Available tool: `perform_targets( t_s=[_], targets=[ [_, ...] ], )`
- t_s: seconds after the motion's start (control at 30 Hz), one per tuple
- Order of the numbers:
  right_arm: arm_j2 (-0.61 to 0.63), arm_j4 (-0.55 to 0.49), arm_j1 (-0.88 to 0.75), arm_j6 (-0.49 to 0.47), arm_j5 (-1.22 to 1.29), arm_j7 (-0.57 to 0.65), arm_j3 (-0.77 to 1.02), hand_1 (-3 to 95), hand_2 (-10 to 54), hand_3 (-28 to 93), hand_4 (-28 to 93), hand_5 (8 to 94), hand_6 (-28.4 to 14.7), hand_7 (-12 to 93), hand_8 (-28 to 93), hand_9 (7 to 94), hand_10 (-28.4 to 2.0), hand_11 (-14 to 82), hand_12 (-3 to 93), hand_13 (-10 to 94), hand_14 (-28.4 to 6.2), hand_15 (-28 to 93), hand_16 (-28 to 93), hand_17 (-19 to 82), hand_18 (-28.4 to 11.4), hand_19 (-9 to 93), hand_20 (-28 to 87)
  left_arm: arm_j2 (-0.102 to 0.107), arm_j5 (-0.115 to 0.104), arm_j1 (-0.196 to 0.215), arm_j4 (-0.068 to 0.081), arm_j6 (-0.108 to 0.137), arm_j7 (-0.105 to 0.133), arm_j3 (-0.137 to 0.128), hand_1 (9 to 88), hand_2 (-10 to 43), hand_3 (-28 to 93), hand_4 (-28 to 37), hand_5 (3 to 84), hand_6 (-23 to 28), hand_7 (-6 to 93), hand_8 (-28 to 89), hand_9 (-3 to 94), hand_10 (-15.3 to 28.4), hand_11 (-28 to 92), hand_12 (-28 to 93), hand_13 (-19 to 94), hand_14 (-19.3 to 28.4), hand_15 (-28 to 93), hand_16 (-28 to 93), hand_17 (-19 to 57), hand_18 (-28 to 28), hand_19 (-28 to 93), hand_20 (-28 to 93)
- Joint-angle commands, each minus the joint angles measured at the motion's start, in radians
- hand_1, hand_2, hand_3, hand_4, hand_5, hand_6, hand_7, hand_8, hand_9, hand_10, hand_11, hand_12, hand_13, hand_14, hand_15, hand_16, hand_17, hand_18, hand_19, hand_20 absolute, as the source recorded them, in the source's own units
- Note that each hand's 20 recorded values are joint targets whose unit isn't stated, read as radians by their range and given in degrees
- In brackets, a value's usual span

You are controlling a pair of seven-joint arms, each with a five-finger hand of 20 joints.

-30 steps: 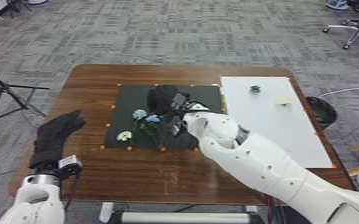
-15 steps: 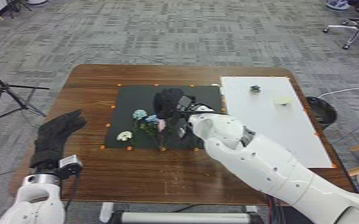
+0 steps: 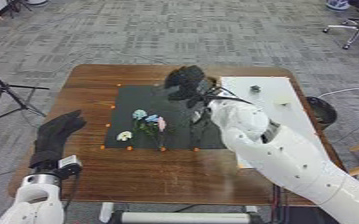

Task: Arrange flowers

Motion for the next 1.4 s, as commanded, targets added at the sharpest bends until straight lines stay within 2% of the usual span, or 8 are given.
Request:
perform_targets(
  t_s=[0.03,0.13,0.37,0.73,0.9,1.0,1.17,1.4],
  targets=[
    [0.135,0.028,0.011,-0.038,-0.069,0.096,0.166,39.9,-9.5,69,-15,57.7,-0.6,18,-9,56.4,-14.4,10.9,18.3,57,-13.8,36,29,24,-20.7,58,50,0.001,0.0,0.008,-0.009,-0.001,-0.002,-0.004,27.7,5.4,69,-27.8,53.8,0.9,16.6,-7,52.4,14.6,25,15,42,17.9,26,0,8.0,12.0,11,19],
    [0.164,0.067,-0.003,-0.176,-0.116,0.113,0.232,37.2,-9.5,68,-15,49.0,-2.5,13,-7,49.7,-15.8,8.2,18.8,54,-15.1,38,30,23,-21.9,61,52,0.0,0.001,0.008,-0.011,0.003,0.0,-0.005,27.8,5.4,69,-27.7,53.7,0.9,16.6,-7,52.4,14.6,25,15,42,18.0,26,0,8.0,12.0,11,19],
    [0.214,0.123,-0.116,-0.319,-0.164,0.161,0.399,28.0,-9.5,70,-19,39.0,-4.9,7,-5,38.4,-17.0,3.8,18.0,51,-18.1,48,29,22,-24.3,66,56,-0.007,-0.004,0.024,-0.017,0.011,0.002,-0.013,27.7,5.3,69,-27.6,53.8,0.8,16.7,-7,52.4,14.6,25,15,42,17.9,26,0,8.0,12.0,11,19],
    [0.225,0.135,-0.272,-0.524,-0.225,0.172,0.579,26.9,-9.5,67,-19,41.1,-4.6,8,-4,38.6,-15.2,4.2,17.7,55,-18.4,58,28,24,-25.7,70,59,-0.009,-0.002,0.022,-0.019,0.001,0.008,-0.017,27.7,5.2,69,-27.7,53.9,0.7,16.7,-7,52.4,14.6,25,15,42,18.0,26,0,8.0,12.1,11,19],
    [0.222,0.149,-0.311,-0.474,-0.233,0.171,0.578,27.8,-9.5,67,-19,41.2,-4.2,8,-5,40.8,-14.6,4.8,18.0,57,-18.0,61,28,25,-25.8,72,60,-0.011,0.0,0.021,-0.021,-0.003,0.004,-0.016,27.7,5.2,69,-27.6,53.9,0.8,16.7,-7,52.4,14.6,25,15,42,18.1,26,1,8.0,12.1,12,19],
    [0.234,0.159,-0.337,-0.347,-0.221,0.183,0.545,30.9,-9.5,68,-20,43.3,-3.1,10,-5,44.9,-13.5,6.0,18.3,59,-17.1,62,27,27,-25.4,73,60,-0.01,0.002,0.015,-0.019,-0.007,0.006,-0.014,27.8,5.3,68,-27.7,54.0,0.9,16.5,-7,52.4,14.6,25,15,42,18.1,27,1,8.0,12.2,12,19],
    [0.247,0.194,-0.355,-0.085,-0.226,0.177,0.475,41.9,-9.5,69,-22,54.3,0.2,17,-9,60.1,-13.4,13.0,17.3,67,-13.2,64,28,33,-23.7,78,60,-0.012,0.001,0.017,-0.019,-0.004,0.008,-0.014,27.9,5.3,68,-27.7,54.0,0.8,16.6,-7,52.5,14.6,25,15,43,18.1,27,1,8.0,12.2,12,19],
    [0.272,0.216,-0.335,0.078,-0.233,0.14,0.42,56.3,-8.7,56,-20,72.0,3.0,21,4,81.0,-10.7,15.2,25.5,74,-9.9,64,32,39,-22.8,82,60,-0.014,0.0,0.02,-0.02,-0.003,0.011,-0.016,27.8,5.3,68,-27.6,54.0,0.7,16.7,-7,52.5,14.6,25,15,42,18.1,27,1,8.0,12.2,12,19]
  ],
)
